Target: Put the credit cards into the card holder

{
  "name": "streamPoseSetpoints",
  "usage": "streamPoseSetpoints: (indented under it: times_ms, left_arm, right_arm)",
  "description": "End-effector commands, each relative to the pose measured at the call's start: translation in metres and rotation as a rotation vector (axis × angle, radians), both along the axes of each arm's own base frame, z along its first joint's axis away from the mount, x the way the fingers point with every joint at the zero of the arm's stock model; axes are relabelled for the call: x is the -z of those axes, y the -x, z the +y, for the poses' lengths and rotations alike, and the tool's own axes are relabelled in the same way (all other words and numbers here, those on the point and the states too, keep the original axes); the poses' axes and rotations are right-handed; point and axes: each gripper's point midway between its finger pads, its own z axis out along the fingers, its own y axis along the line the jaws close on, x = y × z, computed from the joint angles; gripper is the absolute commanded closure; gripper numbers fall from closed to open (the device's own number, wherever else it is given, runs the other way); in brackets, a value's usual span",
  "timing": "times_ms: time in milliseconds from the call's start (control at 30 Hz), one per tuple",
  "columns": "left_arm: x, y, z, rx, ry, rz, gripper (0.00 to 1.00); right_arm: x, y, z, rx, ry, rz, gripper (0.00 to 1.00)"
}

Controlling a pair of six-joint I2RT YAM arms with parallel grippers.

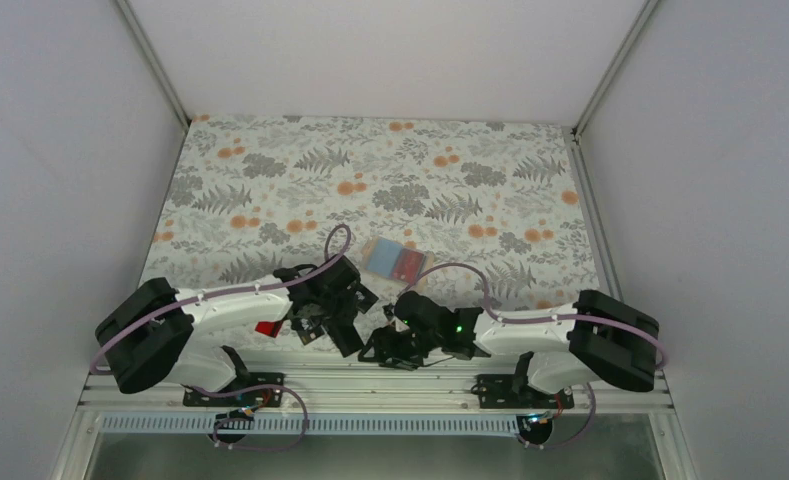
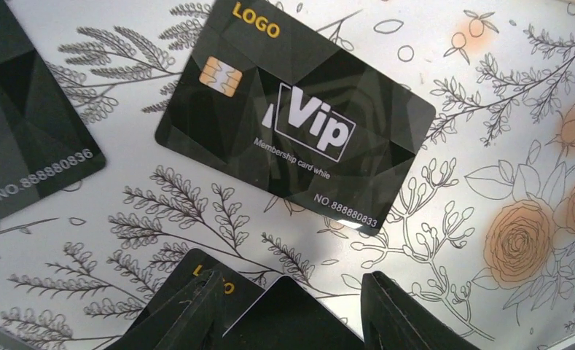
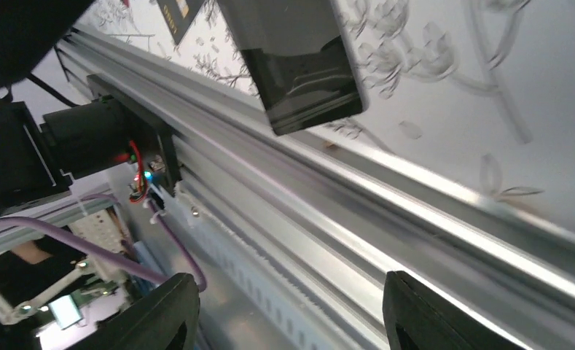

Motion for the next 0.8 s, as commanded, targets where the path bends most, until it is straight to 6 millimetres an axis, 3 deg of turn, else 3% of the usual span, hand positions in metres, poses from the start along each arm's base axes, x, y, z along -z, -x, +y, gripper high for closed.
streamPoseSetpoints:
  times_ms: [0,133,433,767]
  left_arm:
    - [0.008,0.007,-0.005,0.061,0.015,0.019,0.54]
    - [0.014,0.014,-0.004,0.061,0.024,0.040,0.54]
    - [0.022,0.027,0.001,0.061,0.035,0.069,0.54]
    - [0.020,0.038,-0.005,0.065,0.057,0.089,0.54]
  right_arm:
    - [-0.006,0.008,0.024,0.093,-0.073,0.104,0.35]
    - [0.002,0.013,0.031,0.127,-0.052,0.141,0.37]
    - [0.018,0.002,0.042,0.241,-0.024,0.174,0.40]
    - [0.043,-0.002,0.048,0.310,0.010,0.226,0.46]
